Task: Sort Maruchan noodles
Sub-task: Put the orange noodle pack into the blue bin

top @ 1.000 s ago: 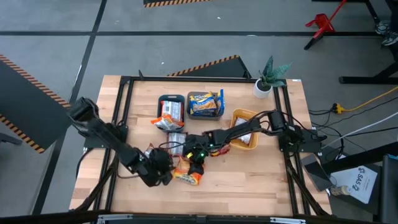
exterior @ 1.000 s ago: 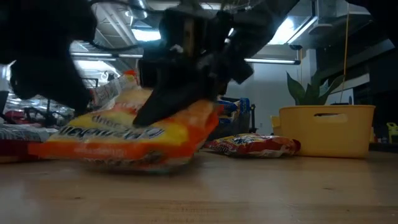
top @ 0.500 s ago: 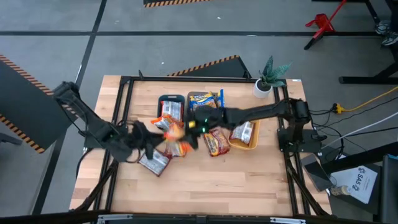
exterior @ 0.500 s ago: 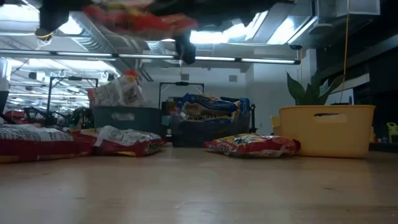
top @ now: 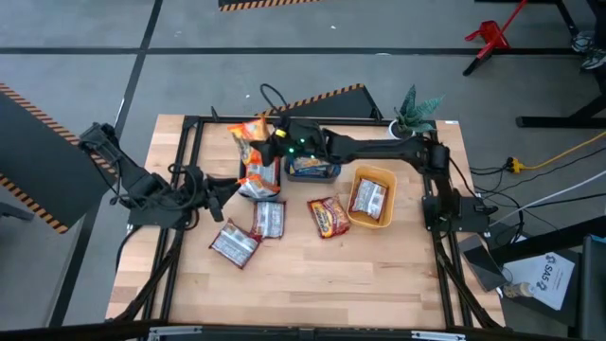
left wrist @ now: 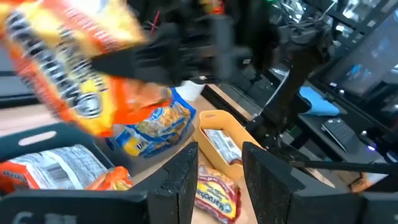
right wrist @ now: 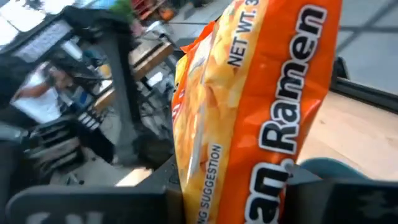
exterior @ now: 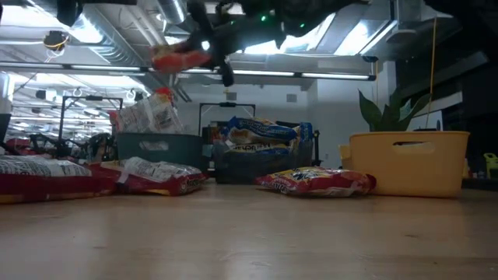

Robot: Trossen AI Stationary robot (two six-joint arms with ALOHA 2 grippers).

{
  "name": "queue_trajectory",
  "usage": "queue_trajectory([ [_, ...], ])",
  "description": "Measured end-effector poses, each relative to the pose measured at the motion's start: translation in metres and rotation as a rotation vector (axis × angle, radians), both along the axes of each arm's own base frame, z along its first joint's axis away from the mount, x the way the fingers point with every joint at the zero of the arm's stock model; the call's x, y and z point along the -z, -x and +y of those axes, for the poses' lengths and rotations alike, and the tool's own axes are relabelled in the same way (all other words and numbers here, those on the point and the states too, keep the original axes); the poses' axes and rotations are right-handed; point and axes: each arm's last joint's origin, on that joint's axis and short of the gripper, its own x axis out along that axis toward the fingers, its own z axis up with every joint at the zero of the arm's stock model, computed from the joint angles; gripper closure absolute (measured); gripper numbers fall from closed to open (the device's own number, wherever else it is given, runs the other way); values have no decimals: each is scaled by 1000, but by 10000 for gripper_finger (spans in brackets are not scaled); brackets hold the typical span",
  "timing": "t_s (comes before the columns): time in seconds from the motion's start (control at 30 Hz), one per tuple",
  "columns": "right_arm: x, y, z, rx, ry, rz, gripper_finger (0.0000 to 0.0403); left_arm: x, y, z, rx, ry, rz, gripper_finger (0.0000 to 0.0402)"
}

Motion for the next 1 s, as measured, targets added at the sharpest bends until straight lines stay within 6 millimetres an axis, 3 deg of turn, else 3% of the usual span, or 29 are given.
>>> queue_trajectory([
  [0.2, 37, -8, 9, 54, -200, 133, 318, 0, -1, 1, -1, 2, 3, 282],
  [0.47, 66, -15, 21, 170, -220, 211, 318, 1, -1, 1, -8, -5, 6, 282],
  [0.6, 70, -15, 18, 236, -215, 220, 318, 0, -1, 1, -8, -4, 5, 282],
  [1.0, 70, -19, 23, 198, -241, 180, 318, 1, 0, 2, -29, -15, 3, 282],
])
